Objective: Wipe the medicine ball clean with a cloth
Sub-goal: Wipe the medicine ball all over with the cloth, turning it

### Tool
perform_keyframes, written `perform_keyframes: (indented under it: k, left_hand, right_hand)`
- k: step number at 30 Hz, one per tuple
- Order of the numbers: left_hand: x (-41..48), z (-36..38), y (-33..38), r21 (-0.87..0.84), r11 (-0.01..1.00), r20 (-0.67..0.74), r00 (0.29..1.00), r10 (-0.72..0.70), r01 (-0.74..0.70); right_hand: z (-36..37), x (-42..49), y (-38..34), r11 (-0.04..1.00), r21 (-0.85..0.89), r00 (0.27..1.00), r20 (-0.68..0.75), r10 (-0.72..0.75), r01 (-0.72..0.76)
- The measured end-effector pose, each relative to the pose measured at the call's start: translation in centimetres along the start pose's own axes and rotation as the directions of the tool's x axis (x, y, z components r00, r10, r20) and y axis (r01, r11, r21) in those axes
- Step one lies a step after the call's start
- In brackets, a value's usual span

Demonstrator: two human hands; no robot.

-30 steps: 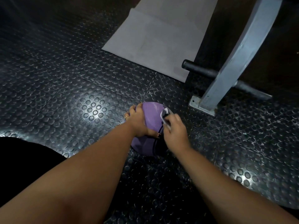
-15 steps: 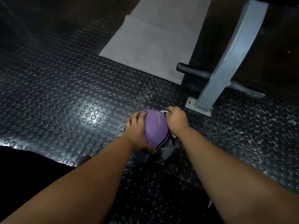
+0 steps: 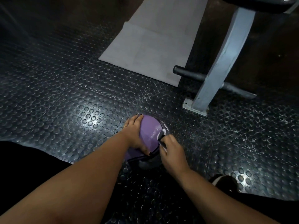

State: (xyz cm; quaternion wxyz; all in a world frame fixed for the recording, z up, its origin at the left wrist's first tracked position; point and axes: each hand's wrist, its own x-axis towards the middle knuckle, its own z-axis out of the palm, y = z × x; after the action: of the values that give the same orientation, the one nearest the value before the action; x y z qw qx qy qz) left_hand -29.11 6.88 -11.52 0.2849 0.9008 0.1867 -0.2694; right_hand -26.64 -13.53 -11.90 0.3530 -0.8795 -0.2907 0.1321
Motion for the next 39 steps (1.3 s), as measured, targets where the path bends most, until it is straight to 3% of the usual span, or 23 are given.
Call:
perform_keyframes:
  k: [6, 10, 13, 16, 19, 22, 26, 30, 32, 35, 39]
  left_hand:
    - [-0.1, 1.3, 0.0, -0.012, 0.998, -0.085, 0.994, 0.063, -0.064]
    - [0.0, 1.6, 0.4, -0.046, 0.998, -0.087, 0.995, 0.049, -0.054]
    - [0.4, 1.4, 0.6, -0.043, 0.998, -0.095, 0.995, 0.034, -0.039]
    - [0.8, 1.7, 0.4, -0.017, 0.999, -0.085, 0.996, 0.026, -0.027]
    - [0.3, 2.0, 0.3, -0.033, 0.999, -0.072, 0.997, 0.03, -0.032]
    - [0.3, 1.9, 0.4, -0.077, 0.997, -0.089, 0.996, -0.001, -0.006]
    - [1.0, 1.3, 0.5, -0.117, 0.993, -0.096, 0.995, -0.008, -0.003]
    - [0.8, 1.5, 1.2, -0.156, 0.988, -0.095, 0.995, -0.033, 0.018]
    - [0.8, 1.8, 1.4, -0.141, 0.99, -0.098, 0.995, -0.024, 0.01]
    - [0.4, 2.3, 1.3, -0.12, 0.992, -0.092, 0.995, -0.036, 0.025]
    - [-0.1, 2.4, 1.2, -0.149, 0.988, -0.089, 0.994, -0.057, 0.043]
  right_hand:
    - [0.6, -1.1, -0.5, 0.946, -0.069, 0.924, 0.249, -0.292, 0.317]
    - [0.4, 0.0, 0.9, 0.915, -0.163, 0.917, 0.22, -0.332, 0.37]
    - [0.7, 0.4, 0.3, 0.957, -0.127, 0.962, 0.116, -0.247, 0.261]
    - [0.5, 3.5, 0.5, 0.996, -0.085, 0.994, -0.112, 0.003, -0.013]
    - [-0.5, 8.1, 1.7, 0.975, -0.115, 0.981, -0.047, 0.186, -0.191]
    - [-0.6, 9.0, 1.1, 0.97, -0.143, 0.979, 0.022, 0.202, -0.197]
    - [0.1, 4.4, -1.7, 0.99, -0.129, 0.999, -0.011, 0.05, -0.051]
    - [0.2, 1.7, -2.5, 0.982, -0.176, 0.995, 0.08, -0.052, 0.065]
    - [0.0, 2.4, -2.1, 0.984, -0.178, 0.999, 0.038, -0.01, 0.017]
    - [-0.5, 5.4, -0.4, 0.963, -0.179, 0.979, -0.071, 0.192, -0.202]
    - [-0.7, 8.8, 1.3, 0.943, -0.185, 0.96, 0.001, 0.28, -0.275]
